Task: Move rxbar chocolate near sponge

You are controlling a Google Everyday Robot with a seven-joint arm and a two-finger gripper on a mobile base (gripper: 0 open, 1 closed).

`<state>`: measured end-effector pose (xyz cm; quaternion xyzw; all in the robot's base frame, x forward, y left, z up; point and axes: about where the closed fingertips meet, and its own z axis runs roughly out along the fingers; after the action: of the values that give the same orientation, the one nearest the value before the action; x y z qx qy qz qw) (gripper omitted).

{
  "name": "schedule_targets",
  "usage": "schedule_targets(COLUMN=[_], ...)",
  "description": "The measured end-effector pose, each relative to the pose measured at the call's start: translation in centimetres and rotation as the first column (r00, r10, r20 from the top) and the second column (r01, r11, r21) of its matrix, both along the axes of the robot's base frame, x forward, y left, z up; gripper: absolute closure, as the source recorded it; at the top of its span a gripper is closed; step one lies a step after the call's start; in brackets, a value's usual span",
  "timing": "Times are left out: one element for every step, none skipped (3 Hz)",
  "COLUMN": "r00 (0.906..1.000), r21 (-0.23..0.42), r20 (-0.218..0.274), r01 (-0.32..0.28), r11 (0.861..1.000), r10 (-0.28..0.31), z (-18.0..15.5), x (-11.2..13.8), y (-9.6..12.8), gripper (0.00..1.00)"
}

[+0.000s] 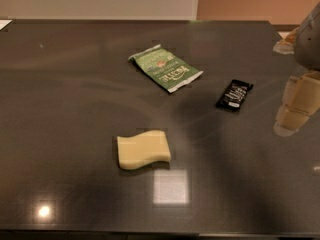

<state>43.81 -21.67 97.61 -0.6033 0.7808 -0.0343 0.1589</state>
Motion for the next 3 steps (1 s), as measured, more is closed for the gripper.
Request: schedule_targets(r00=[1.0,0.9998,0.9957], r21=[0.0,-0.002,0.018], r20=[0.0,-0.01,-0.065], r01=[0.0,-0.016,-0.065], r11=[1.0,1.0,0.998], r10=[0.0,0.016,0.066], z=[0.0,0.1,-0.3], x=[0.0,0.5,2.5], y=[0.0,0.1,0.3], gripper=[0.0,0.0,0.0])
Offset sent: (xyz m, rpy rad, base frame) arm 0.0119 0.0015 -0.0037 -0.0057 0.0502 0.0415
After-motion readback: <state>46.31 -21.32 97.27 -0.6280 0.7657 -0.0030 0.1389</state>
